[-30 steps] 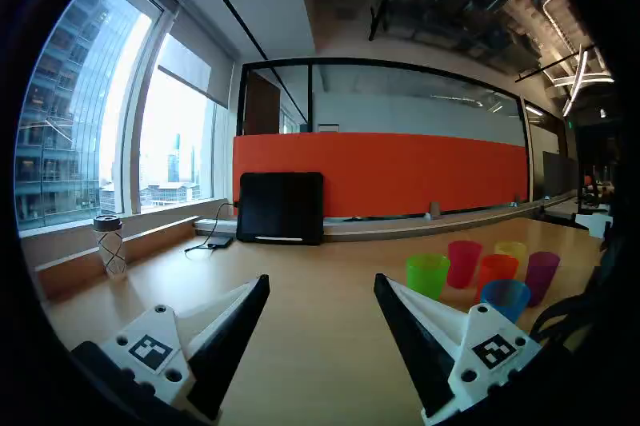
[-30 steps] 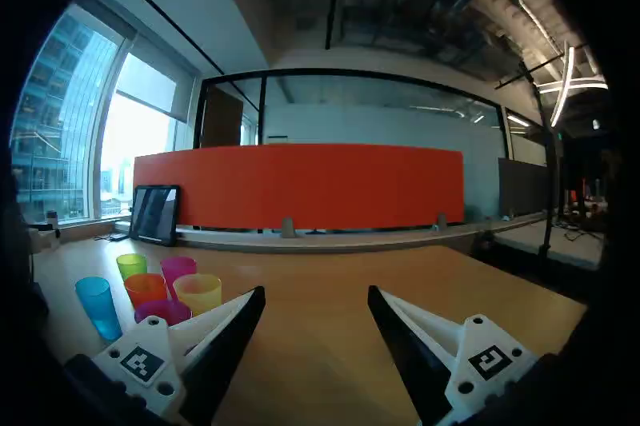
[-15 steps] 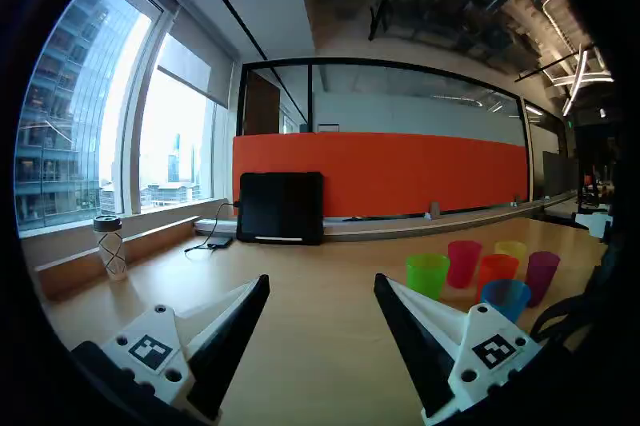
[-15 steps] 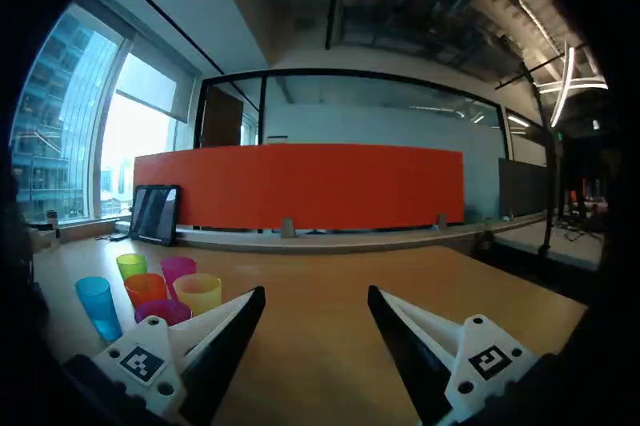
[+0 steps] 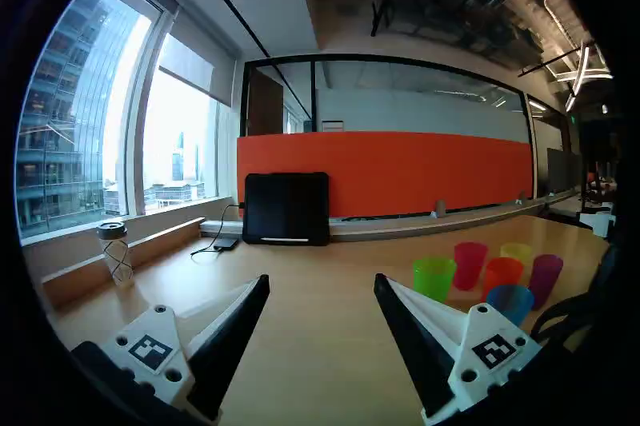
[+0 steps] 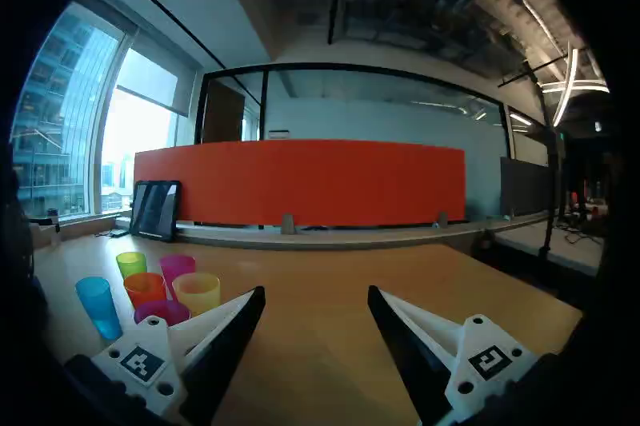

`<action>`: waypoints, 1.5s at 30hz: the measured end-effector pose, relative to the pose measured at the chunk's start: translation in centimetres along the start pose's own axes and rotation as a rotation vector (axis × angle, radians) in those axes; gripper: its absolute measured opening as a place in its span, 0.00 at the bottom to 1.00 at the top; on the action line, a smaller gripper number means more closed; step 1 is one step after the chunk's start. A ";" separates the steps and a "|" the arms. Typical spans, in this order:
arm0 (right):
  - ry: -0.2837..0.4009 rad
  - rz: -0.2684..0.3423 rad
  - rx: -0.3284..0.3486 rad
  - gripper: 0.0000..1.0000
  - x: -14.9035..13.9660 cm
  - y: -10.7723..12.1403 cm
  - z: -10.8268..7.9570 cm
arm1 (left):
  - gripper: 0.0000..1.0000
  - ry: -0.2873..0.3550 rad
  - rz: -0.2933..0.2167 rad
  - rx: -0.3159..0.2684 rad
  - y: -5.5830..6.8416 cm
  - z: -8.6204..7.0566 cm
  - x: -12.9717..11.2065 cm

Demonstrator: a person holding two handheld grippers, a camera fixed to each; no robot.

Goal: Pour water

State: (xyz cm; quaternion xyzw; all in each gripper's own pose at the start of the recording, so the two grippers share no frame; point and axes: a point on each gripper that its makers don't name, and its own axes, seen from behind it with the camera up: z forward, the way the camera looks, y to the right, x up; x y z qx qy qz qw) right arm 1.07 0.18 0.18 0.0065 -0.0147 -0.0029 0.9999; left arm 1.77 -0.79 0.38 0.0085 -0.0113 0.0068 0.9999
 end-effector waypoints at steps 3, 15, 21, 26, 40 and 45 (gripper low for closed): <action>-0.002 0.007 0.015 0.99 1.5 0.1 0.0 | 0.97 -0.007 -0.003 -0.015 0.3 0.2 1.3; 0.003 -0.029 0.050 0.99 10.3 1.1 0.9 | 0.97 -0.037 -0.007 -0.076 1.3 2.0 7.6; 0.002 -0.042 0.065 0.99 14.7 1.0 1.5 | 0.97 -0.043 -0.027 -0.104 1.5 3.1 11.5; 0.003 -0.042 0.084 0.99 17.7 0.4 1.8 | 0.97 -0.025 -0.059 -0.119 1.1 4.0 14.9; 0.006 -0.016 0.115 0.99 21.0 -0.2 2.2 | 0.97 -0.038 -0.036 -0.166 0.6 4.8 18.1; 0.002 -0.015 0.133 0.99 21.3 -0.3 2.3 | 0.97 -0.045 -0.033 -0.212 1.4 4.9 18.4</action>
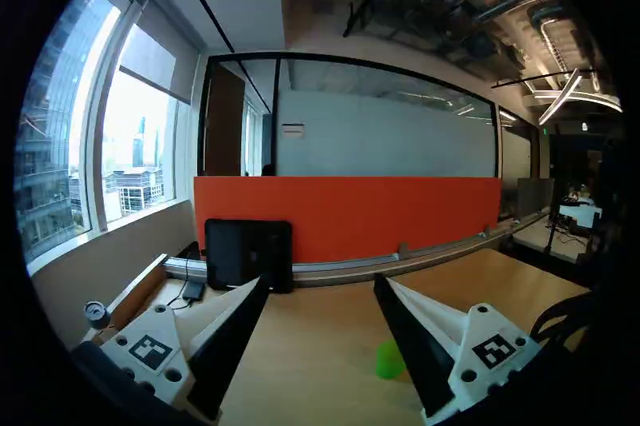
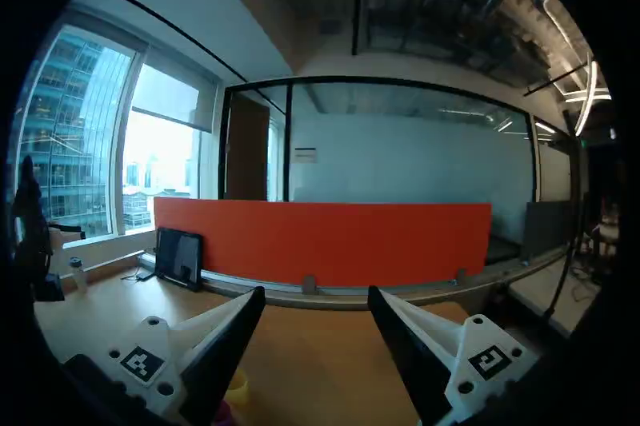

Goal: Pour water

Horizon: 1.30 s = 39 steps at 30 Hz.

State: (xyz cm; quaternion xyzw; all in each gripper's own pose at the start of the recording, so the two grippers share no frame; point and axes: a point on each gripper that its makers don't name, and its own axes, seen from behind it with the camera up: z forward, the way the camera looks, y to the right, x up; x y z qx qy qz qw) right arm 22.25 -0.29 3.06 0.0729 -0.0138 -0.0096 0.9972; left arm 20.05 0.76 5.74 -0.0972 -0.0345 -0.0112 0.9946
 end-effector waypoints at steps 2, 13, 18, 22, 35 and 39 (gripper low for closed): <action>-0.004 -0.001 0.014 0.99 0.1 -0.3 0.0 | 0.97 0.000 0.002 -0.023 0.4 0.1 0.2; -0.016 0.005 0.235 0.99 0.4 -5.3 -1.1 | 0.97 -0.002 -0.013 -0.219 4.4 -0.2 1.4; -0.004 0.016 0.363 0.99 1.2 -8.5 -2.2 | 0.97 0.002 -0.042 -0.303 6.1 -0.6 1.8; 0.011 0.020 0.402 0.99 1.5 -9.3 -2.5 | 0.97 -0.010 -0.042 -0.325 6.2 -0.5 1.5; -0.017 -0.013 0.466 0.99 1.0 -11.0 -2.9 | 0.97 -0.054 0.040 -0.374 7.1 -0.1 -0.3; -0.032 -0.016 0.485 0.99 0.7 -11.6 -3.0 | 0.97 -0.070 0.052 -0.397 7.6 0.1 -0.9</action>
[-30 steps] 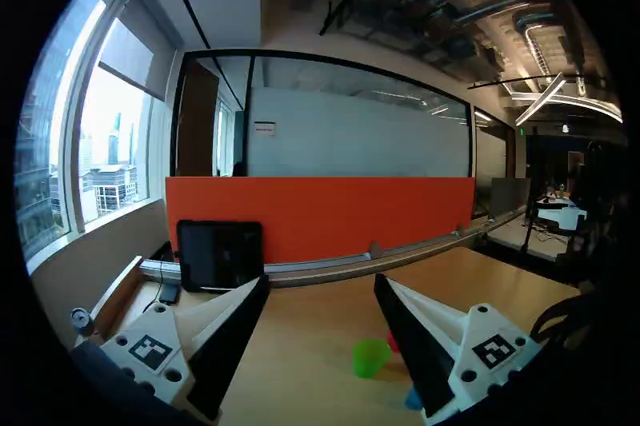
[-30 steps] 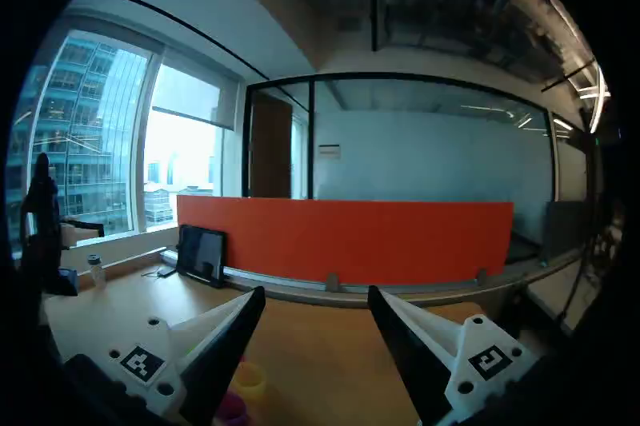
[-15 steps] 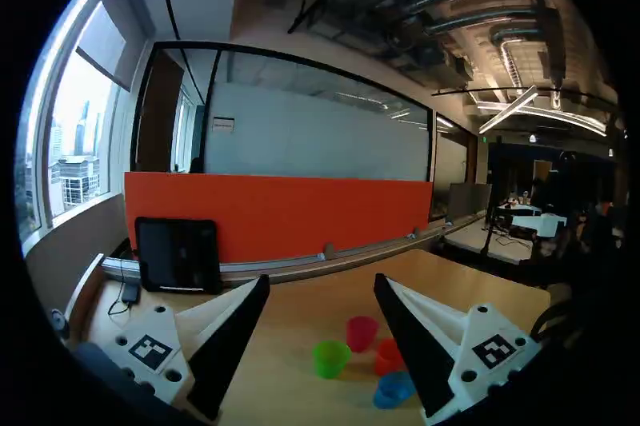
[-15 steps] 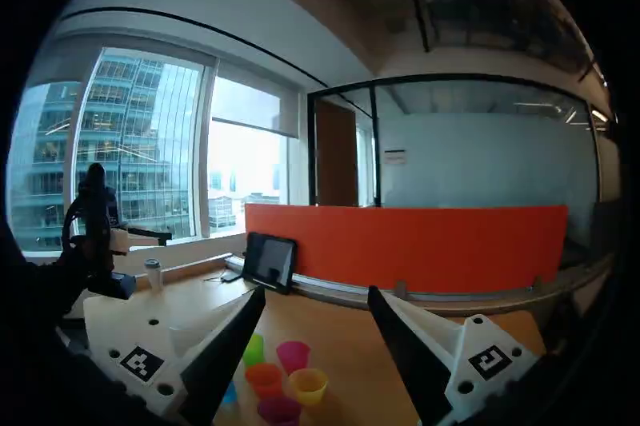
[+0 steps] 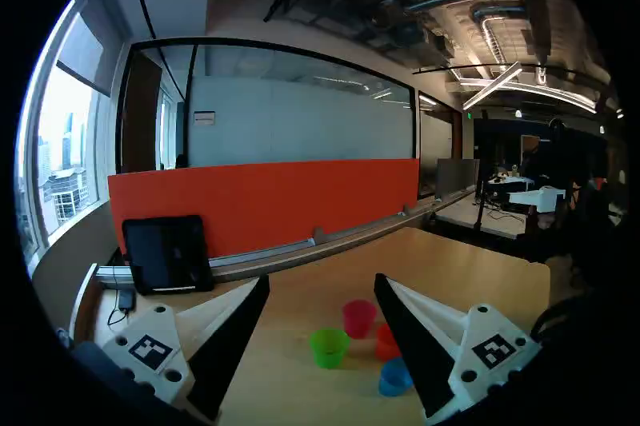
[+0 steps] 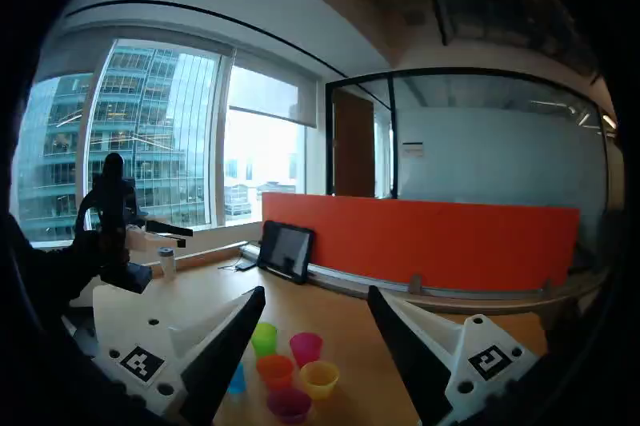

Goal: Pour water

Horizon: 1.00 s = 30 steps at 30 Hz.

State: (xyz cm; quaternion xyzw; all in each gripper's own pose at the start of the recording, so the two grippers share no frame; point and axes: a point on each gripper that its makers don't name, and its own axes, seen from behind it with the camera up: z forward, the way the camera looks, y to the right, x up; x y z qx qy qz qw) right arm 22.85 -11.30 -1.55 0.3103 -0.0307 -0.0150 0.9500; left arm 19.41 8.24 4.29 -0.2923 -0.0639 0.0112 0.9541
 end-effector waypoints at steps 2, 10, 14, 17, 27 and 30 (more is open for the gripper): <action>-0.006 -0.002 0.010 0.99 -0.1 -0.3 0.1 | 0.97 -0.007 0.001 -0.011 0.2 0.2 -0.2; -0.050 -0.022 0.051 0.99 -1.5 -1.2 0.3 | 0.97 -0.047 0.024 -0.039 0.5 0.7 -1.5; -0.083 -0.030 0.073 0.99 -2.6 -1.5 0.3 | 0.97 -0.072 0.034 -0.049 0.5 1.0 -2.4; -0.111 -0.041 0.100 0.99 -3.5 -2.2 0.1 | 0.97 -0.089 0.038 -0.053 0.4 1.3 -3.2; -0.190 -0.126 0.148 0.99 -6.0 -3.5 -0.6 | 0.97 -0.138 0.052 -0.074 0.4 2.0 -5.1; -0.200 -0.133 0.161 1.00 -6.4 -3.9 -0.6 | 0.97 -0.149 0.060 -0.079 0.5 2.3 -5.7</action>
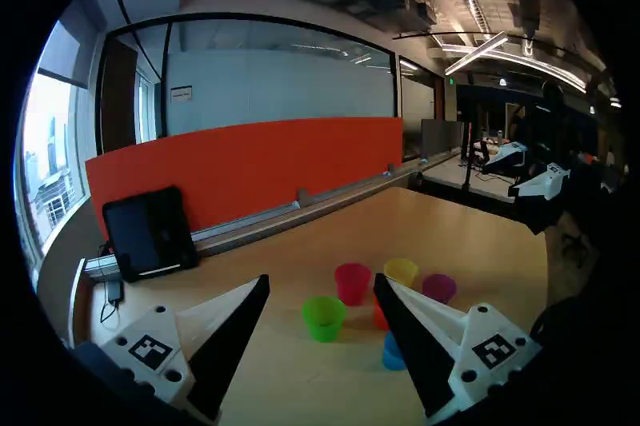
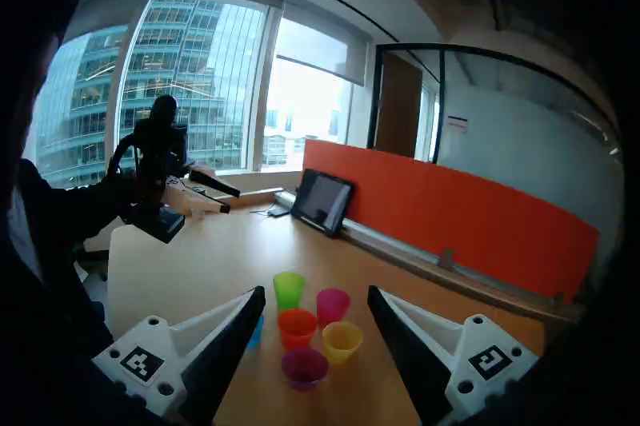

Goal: Pour water

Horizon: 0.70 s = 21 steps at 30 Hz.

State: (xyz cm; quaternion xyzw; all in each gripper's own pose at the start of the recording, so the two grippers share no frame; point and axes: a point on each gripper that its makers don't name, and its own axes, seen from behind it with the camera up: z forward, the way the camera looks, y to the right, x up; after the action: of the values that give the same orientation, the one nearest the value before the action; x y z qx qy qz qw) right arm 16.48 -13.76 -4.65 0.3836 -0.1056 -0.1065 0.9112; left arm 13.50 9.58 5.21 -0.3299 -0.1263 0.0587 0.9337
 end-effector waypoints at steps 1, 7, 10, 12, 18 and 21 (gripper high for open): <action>-0.002 0.000 0.006 0.99 -0.1 -0.2 0.0 | 0.97 -0.004 0.002 -0.001 0.0 0.1 -0.2; -0.021 -0.001 0.041 0.99 -0.7 -1.0 0.4 | 0.97 -0.028 0.012 -0.012 0.3 0.8 -1.3; -0.034 -0.007 0.055 0.99 -1.3 -1.3 0.8 | 0.97 -0.042 0.014 -0.014 0.3 1.3 -2.0; -0.043 -0.012 0.063 0.99 -1.7 -1.5 1.0 | 0.97 -0.052 0.014 -0.014 0.2 1.6 -2.5; -0.069 -0.022 0.092 0.99 -3.0 -2.1 1.7 | 0.97 -0.077 0.011 -0.009 -0.3 2.4 -4.0; -0.081 -0.026 0.110 0.99 -3.8 -2.5 2.1 | 0.98 -0.088 0.008 -0.012 -0.6 2.7 -4.6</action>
State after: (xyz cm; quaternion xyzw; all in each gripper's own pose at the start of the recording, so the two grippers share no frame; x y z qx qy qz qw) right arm 11.97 -15.83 -5.46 0.4298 -0.1432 -0.1276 0.8823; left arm 8.35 9.90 6.73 -0.3329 -0.1662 0.0760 0.9251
